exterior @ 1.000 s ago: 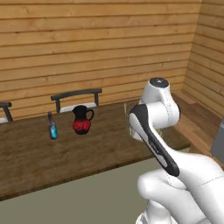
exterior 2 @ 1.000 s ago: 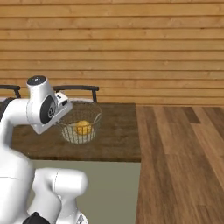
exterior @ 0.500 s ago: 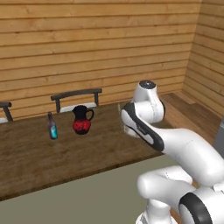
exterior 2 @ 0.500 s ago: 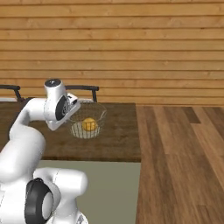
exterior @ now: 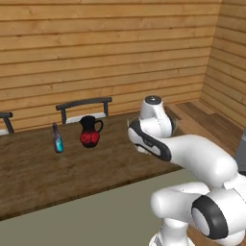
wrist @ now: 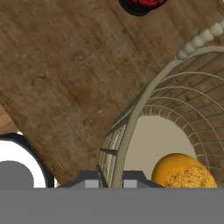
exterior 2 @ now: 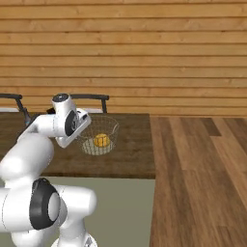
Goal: Open the cabinet, pick up the bread from the cabinet and place it in the basket. Then move the basket to the dining counter.
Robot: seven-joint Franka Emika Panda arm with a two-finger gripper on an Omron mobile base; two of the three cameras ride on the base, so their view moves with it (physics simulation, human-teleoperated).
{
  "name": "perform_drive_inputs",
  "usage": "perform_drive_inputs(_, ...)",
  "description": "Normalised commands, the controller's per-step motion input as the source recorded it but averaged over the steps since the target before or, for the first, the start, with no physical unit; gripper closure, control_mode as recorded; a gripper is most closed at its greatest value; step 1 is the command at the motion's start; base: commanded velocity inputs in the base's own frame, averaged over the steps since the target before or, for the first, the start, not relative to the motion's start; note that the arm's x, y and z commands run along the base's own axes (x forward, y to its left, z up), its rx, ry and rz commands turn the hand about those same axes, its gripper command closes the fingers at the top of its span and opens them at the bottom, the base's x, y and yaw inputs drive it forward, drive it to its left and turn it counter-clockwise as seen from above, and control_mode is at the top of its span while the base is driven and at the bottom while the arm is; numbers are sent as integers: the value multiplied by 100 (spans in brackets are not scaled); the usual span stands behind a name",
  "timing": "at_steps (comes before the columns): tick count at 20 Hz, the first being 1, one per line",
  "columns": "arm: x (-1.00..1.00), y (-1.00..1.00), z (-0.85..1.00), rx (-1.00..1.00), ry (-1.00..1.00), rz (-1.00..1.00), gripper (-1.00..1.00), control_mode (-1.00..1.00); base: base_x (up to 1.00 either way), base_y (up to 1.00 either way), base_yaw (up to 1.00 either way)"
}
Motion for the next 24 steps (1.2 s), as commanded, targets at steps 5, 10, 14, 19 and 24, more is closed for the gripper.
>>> perform_drive_inputs(5,29,-1,-34,0,-2,0,100,-100,0,0,0)
perform_drive_inputs(10,44,0,-39,0,-1,0,100,-100,0,0,0)
perform_drive_inputs(14,49,0,-34,0,0,0,100,-100,0,0,0)
perform_drive_inputs(19,38,0,-33,0,0,0,100,-100,0,0,0)
perform_drive_inputs(24,25,0,-26,0,0,0,100,-100,0,0,0)
